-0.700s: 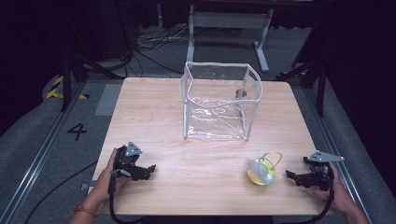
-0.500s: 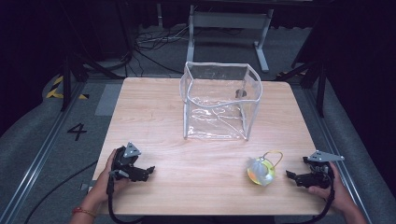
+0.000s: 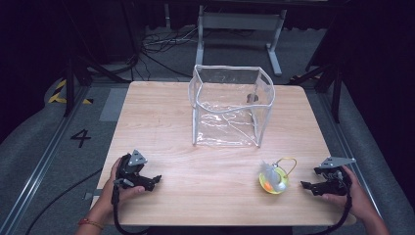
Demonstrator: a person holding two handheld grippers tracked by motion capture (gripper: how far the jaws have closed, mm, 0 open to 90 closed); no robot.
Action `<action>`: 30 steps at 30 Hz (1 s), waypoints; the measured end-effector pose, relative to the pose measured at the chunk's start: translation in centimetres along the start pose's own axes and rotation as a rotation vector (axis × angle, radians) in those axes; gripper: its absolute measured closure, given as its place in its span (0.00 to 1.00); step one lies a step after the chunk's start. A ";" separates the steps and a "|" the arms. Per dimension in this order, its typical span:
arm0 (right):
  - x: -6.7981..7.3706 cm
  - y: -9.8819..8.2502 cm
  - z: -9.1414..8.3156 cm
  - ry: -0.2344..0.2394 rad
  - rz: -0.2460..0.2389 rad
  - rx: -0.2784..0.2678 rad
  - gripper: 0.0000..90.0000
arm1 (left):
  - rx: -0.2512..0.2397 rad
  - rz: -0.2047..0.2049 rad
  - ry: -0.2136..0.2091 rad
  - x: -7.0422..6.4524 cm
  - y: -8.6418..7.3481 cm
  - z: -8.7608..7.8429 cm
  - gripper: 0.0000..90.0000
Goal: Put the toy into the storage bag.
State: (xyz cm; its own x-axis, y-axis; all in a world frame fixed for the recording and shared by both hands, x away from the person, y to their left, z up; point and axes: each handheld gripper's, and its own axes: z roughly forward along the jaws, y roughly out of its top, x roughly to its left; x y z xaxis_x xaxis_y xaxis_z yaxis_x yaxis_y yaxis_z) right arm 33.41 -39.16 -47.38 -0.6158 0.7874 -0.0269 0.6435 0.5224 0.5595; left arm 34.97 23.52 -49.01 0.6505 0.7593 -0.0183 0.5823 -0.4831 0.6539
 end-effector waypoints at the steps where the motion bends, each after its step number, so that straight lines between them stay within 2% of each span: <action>1: 0.1 0.1 -0.1 0.003 -0.006 0.006 0.19 | -0.001 0.000 0.001 0.0 0.0 0.0 0.00; 3: 0.4 0.6 -0.4 0.017 -0.026 0.016 0.20 | 0.001 0.002 0.000 0.0 0.0 0.0 0.00; 6: 0.7 1.0 -0.8 0.013 -0.053 0.031 0.19 | -0.001 0.006 0.000 0.1 0.0 0.0 0.01; 7: 1.1 1.5 -1.4 0.034 -0.075 0.023 0.22 | -0.001 0.006 0.000 0.1 0.0 0.0 0.01; 10: 1.4 1.8 -1.8 0.041 -0.100 0.033 0.22 | -0.001 0.006 0.000 0.0 0.0 0.0 0.01; 12: 2.0 2.7 -2.6 0.055 -0.132 0.051 0.22 | -0.001 0.006 0.000 0.0 0.0 0.0 0.01; 13: 2.1 2.9 -2.9 0.073 -0.132 0.054 0.22 | -0.001 0.006 0.000 0.1 0.0 0.0 0.01; 15: 2.3 3.2 -3.1 0.079 -0.132 0.061 0.22 | -0.001 0.006 0.000 0.0 0.0 0.0 0.01; 21: 3.1 4.8 -4.4 0.062 -0.189 0.090 0.23 | -0.001 0.006 0.000 0.0 0.0 0.0 0.01; 30: 4.3 7.0 -5.7 0.045 -0.244 0.083 0.25 | -0.001 0.006 0.000 0.1 0.0 0.0 0.01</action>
State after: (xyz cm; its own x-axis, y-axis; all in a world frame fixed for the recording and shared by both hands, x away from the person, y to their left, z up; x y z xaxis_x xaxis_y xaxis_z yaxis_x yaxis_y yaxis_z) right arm 32.68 -34.02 -38.85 -0.7758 0.6204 -0.1147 0.5074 0.7216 0.4709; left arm 34.98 23.57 -49.00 0.6540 0.7563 -0.0143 0.5778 -0.4873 0.6547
